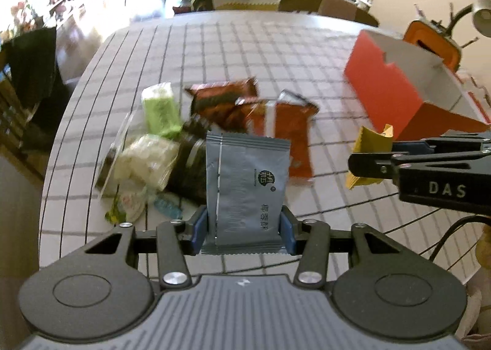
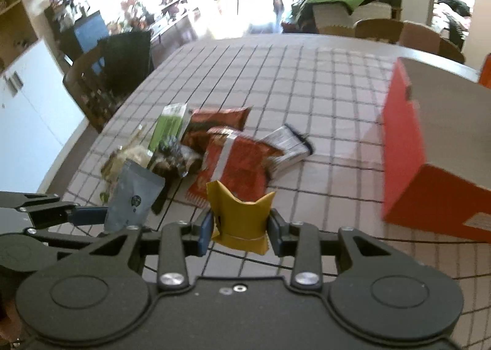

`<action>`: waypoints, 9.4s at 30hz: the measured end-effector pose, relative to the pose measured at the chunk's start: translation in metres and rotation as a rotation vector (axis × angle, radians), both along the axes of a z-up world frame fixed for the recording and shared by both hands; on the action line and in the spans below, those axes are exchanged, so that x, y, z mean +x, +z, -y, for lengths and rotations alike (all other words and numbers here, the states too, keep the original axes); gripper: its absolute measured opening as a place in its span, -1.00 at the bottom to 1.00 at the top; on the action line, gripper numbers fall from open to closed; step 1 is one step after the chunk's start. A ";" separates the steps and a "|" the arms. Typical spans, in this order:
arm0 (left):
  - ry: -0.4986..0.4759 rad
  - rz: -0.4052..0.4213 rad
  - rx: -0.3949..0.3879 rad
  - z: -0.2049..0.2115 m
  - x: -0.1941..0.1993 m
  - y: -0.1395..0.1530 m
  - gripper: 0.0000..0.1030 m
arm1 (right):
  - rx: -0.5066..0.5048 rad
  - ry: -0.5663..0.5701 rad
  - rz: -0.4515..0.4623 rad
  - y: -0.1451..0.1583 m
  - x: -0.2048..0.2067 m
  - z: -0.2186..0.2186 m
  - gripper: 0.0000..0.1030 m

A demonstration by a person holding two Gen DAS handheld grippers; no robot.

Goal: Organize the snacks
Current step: 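Carry the grey-blue sachet and yellow pouch into the orange box with both tools, then open both tools to drop the sachet and pouch into the box, then move both tools back over the snack pile, then grasp the wrapped round candy with the left tool while the right tool grasps the small bottle, then carry the candy and small bottle into the orange box with both tools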

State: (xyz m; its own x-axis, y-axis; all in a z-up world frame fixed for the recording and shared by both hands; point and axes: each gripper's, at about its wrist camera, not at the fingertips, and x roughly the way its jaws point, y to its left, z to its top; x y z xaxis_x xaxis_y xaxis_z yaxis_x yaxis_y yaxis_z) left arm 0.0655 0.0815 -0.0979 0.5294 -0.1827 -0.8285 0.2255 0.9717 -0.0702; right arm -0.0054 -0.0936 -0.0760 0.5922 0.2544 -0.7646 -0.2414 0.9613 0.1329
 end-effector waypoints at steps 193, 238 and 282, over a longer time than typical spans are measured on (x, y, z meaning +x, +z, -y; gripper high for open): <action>-0.229 -0.103 0.040 -0.120 0.070 -0.063 -0.29 | -0.076 0.486 -0.090 -0.079 0.048 -0.158 -0.36; -0.271 0.073 -0.119 -0.002 0.027 0.052 -0.35 | 0.023 0.033 0.180 0.047 -0.015 -0.001 -0.78; -0.418 -0.025 0.107 0.330 0.128 0.008 -0.35 | -0.076 -0.245 -0.047 -0.013 0.071 0.289 -0.78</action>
